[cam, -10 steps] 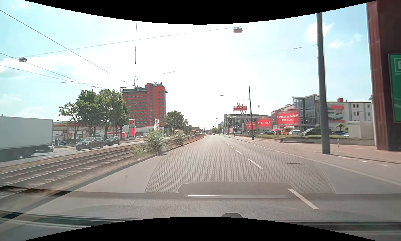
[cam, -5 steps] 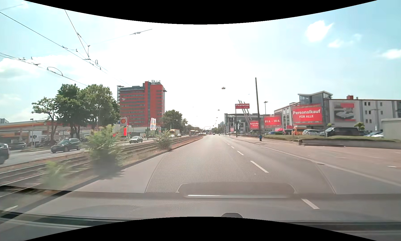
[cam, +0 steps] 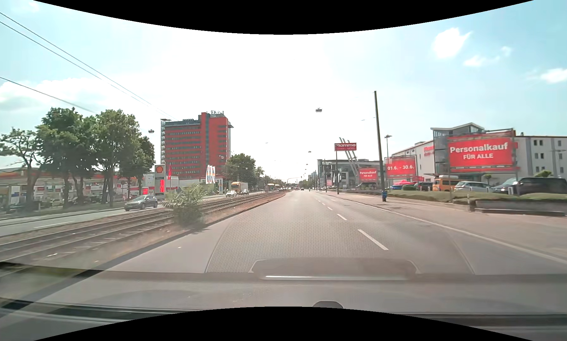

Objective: Follow the waypoints while adhering to traffic rules and regulations

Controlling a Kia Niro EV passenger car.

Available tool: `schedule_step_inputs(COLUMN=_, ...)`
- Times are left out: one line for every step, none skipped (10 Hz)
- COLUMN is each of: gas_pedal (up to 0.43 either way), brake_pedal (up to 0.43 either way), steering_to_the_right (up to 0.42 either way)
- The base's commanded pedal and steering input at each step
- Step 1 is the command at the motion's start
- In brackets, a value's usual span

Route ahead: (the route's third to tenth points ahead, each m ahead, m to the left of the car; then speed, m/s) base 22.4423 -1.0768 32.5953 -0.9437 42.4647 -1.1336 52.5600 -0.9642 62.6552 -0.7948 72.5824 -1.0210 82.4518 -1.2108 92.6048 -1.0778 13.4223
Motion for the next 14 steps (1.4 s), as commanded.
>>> schedule_step_inputs(gas_pedal=0.008, brake_pedal=0.0, steering_to_the_right=-0.004)
schedule_step_inputs(gas_pedal=0.008, brake_pedal=0.0, steering_to_the_right=-0.004)
schedule_step_inputs(gas_pedal=0.008, brake_pedal=0.0, steering_to_the_right=-0.004)
schedule_step_inputs(gas_pedal=0.008, brake_pedal=0.0, steering_to_the_right=-0.004)
schedule_step_inputs(gas_pedal=0.008, brake_pedal=0.0, steering_to_the_right=-0.004)
schedule_step_inputs(gas_pedal=0.008, brake_pedal=0.0, steering_to_the_right=-0.004)
schedule_step_inputs(gas_pedal=0.008, brake_pedal=0.0, steering_to_the_right=-0.004)
schedule_step_inputs(gas_pedal=0.008, brake_pedal=0.0, steering_to_the_right=-0.004)
schedule_step_inputs(gas_pedal=0.008, brake_pedal=0.0, steering_to_the_right=-0.004)
schedule_step_inputs(gas_pedal=0.008, brake_pedal=0.0, steering_to_the_right=-0.004)
schedule_step_inputs(gas_pedal=0.008, brake_pedal=0.0, steering_to_the_right=-0.005)
schedule_step_inputs(gas_pedal=0.0, brake_pedal=0.0, steering_to_the_right=-0.005)
schedule_step_inputs(gas_pedal=0.0, brake_pedal=0.0, steering_to_the_right=-0.006)
schedule_step_inputs(gas_pedal=0.0, brake_pedal=0.0, steering_to_the_right=-0.007)
